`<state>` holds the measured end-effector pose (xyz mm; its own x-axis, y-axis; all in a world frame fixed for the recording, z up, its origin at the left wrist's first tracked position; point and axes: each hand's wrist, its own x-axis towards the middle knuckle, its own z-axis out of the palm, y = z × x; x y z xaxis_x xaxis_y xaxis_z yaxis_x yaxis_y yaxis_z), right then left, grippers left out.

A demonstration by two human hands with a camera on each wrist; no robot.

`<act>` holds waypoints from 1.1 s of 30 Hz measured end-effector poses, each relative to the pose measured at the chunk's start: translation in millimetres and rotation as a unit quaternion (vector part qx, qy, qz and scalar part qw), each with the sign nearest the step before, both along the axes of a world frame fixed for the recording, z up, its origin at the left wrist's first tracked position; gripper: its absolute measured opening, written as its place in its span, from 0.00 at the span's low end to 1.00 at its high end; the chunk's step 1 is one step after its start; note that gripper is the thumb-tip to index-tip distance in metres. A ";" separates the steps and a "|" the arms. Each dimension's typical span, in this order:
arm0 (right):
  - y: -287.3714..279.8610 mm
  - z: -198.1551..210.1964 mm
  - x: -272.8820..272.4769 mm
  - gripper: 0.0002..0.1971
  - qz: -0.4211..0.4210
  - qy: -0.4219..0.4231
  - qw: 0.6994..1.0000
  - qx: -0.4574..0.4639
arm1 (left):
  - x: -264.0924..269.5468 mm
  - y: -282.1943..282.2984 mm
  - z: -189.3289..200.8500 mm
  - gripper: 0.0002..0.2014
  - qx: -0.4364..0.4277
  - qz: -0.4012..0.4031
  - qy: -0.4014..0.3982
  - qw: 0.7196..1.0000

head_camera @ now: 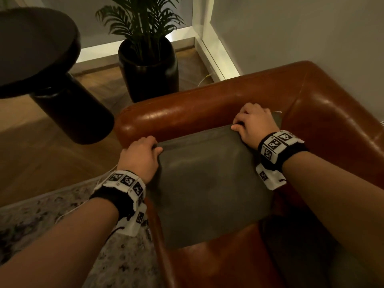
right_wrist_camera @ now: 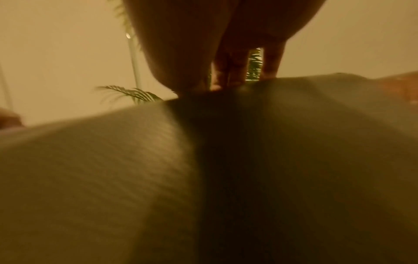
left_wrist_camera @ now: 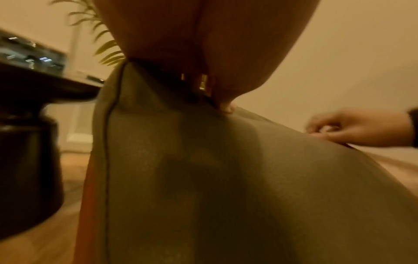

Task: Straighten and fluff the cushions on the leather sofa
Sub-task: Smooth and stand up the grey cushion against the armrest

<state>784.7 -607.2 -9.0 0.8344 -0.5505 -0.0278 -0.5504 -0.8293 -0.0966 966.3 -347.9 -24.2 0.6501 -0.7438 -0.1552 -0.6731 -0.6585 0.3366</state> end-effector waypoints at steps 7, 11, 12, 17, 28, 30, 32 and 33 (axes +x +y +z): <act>89.9 -3.0 68.2 0.29 0.211 0.098 0.965 0.118 | -12.6 -12.0 7.2 0.04 0.017 -0.038 -0.027 0.999; 70.7 -13.0 66.6 0.20 0.186 0.127 0.964 0.139 | -3.8 -6.3 0.3 0.05 0.051 -0.026 -0.008 0.998; 55.2 -13.1 59.3 0.20 0.169 0.137 0.969 0.119 | -0.5 -4.1 -0.6 0.06 0.053 -0.017 0.006 0.998; -21.2 -14.6 0.3 0.20 0.097 0.180 0.978 0.027 | -0.4 -0.3 -3.2 0.07 0.055 -0.030 -0.010 0.998; -69.7 6.3 -38.4 0.15 0.013 0.070 0.988 0.137 | -1.9 7.4 -4.6 0.05 0.007 -0.020 0.024 0.999; -72.8 0.5 -40.2 0.13 -0.019 0.034 0.986 0.161 | -1.2 5.0 -0.5 0.06 -0.008 -0.018 0.038 0.999; -71.3 -3.7 -41.4 0.13 -0.029 0.032 0.987 0.154 | 1.2 3.6 2.3 0.07 -0.007 -0.016 0.046 0.999; -68.6 -2.7 -40.2 0.14 -0.034 0.037 0.988 0.148 | 2.4 3.1 2.8 0.07 -0.003 -0.012 0.045 0.999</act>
<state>744.5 -675.9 -11.8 0.7858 -0.5631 -0.2560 -0.6180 -0.7322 -0.2863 968.8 -344.8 -21.4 0.6153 -0.7604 -0.2078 -0.6555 -0.6400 0.4008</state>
